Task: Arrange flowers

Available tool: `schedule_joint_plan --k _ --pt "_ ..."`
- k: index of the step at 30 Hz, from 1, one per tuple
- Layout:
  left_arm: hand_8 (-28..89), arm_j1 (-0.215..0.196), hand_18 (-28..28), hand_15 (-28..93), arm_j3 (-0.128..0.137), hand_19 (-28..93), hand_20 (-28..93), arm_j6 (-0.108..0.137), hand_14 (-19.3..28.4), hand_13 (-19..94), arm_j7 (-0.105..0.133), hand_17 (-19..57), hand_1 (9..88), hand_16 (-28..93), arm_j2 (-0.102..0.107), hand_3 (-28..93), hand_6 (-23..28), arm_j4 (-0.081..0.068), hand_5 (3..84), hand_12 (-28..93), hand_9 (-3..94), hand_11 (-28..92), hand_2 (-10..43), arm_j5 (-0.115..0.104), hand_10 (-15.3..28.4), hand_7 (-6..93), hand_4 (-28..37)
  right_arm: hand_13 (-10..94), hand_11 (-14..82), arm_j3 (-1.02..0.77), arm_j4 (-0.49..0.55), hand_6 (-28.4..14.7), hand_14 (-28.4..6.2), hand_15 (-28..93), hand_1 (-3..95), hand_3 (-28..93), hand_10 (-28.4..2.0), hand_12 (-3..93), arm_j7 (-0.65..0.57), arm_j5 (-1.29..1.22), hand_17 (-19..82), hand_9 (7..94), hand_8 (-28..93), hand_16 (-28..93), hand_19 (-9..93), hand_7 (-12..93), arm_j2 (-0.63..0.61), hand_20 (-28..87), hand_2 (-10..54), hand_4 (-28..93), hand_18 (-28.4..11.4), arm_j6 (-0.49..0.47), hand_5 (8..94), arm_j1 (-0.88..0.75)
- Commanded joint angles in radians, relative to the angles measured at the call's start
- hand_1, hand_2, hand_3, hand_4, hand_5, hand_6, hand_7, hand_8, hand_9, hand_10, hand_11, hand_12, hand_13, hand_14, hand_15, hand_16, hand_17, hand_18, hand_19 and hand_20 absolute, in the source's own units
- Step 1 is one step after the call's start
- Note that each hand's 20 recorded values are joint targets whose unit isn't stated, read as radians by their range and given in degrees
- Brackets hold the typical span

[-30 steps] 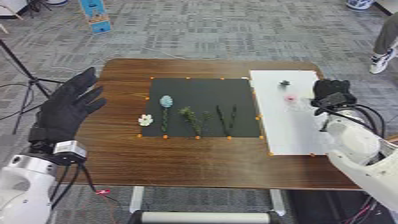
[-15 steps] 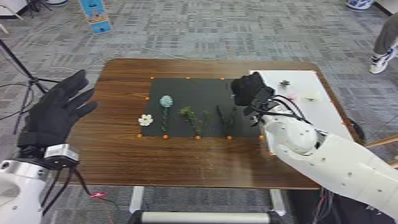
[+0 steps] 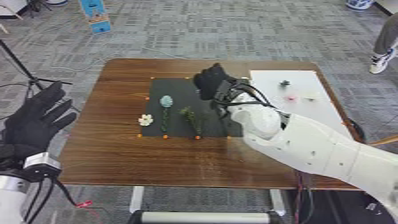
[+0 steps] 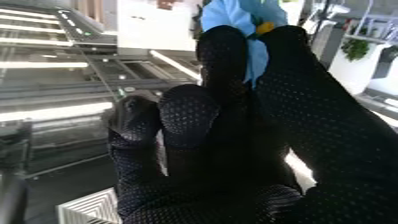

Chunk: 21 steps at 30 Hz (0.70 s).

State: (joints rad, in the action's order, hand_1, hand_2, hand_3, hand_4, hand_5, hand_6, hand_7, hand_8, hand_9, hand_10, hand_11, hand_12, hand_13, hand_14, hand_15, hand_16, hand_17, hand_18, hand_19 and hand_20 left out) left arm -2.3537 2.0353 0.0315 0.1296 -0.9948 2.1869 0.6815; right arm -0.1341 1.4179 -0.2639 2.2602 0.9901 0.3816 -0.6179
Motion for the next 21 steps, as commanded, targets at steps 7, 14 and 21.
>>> schedule_joint_plan --k 7,14,21 --pt "-8 0.059 18.9 10 -0.055 37 8 -0.026 13.0 13 -0.002 -11.9 21.4 4 0.026 67 1.8 -0.008 22.9 19 17.2 10 -9.5 0.002 8.0 15.1 -28.3 63 31.0 0.096 -0.042 4.1 -6.4 76 50.3 80 -7.3 52.1 0.022 0.019 33 76.8 -2 41 88 43 0.122 59 -9.5 -28 -19.0 -0.093 73.0 0.077" --pt "-7 0.081 18.8 10 -0.066 37 8 -0.025 13.0 13 -0.004 -12.2 20.9 4 0.04 68 1.8 -0.01 22.7 19 16.8 10 -9.5 0.004 8.2 14.8 -28.3 63 30.2 0.108 -0.08 5.9 -6.3 77 49.9 80 -6.5 51.7 0.03 0.019 32 77.2 -1 40 87 39 0.151 59 -9.5 -28 -19.2 -0.129 75.0 0.083" --pt "-7 0.087 18.8 10 -0.074 37 8 -0.031 13.0 12 -0.002 -12.4 20.9 4 0.044 68 1.8 -0.005 22.7 20 16.7 9 -9.5 0.01 8.3 14.1 -28.3 64 31.1 0.135 -0.138 5.8 -6.3 78 50.1 79 -6.5 51.8 0.013 0.017 32 77.6 0 38 88 37 0.18 59 -9.5 -28 -19.1 -0.12 75.6 0.1"
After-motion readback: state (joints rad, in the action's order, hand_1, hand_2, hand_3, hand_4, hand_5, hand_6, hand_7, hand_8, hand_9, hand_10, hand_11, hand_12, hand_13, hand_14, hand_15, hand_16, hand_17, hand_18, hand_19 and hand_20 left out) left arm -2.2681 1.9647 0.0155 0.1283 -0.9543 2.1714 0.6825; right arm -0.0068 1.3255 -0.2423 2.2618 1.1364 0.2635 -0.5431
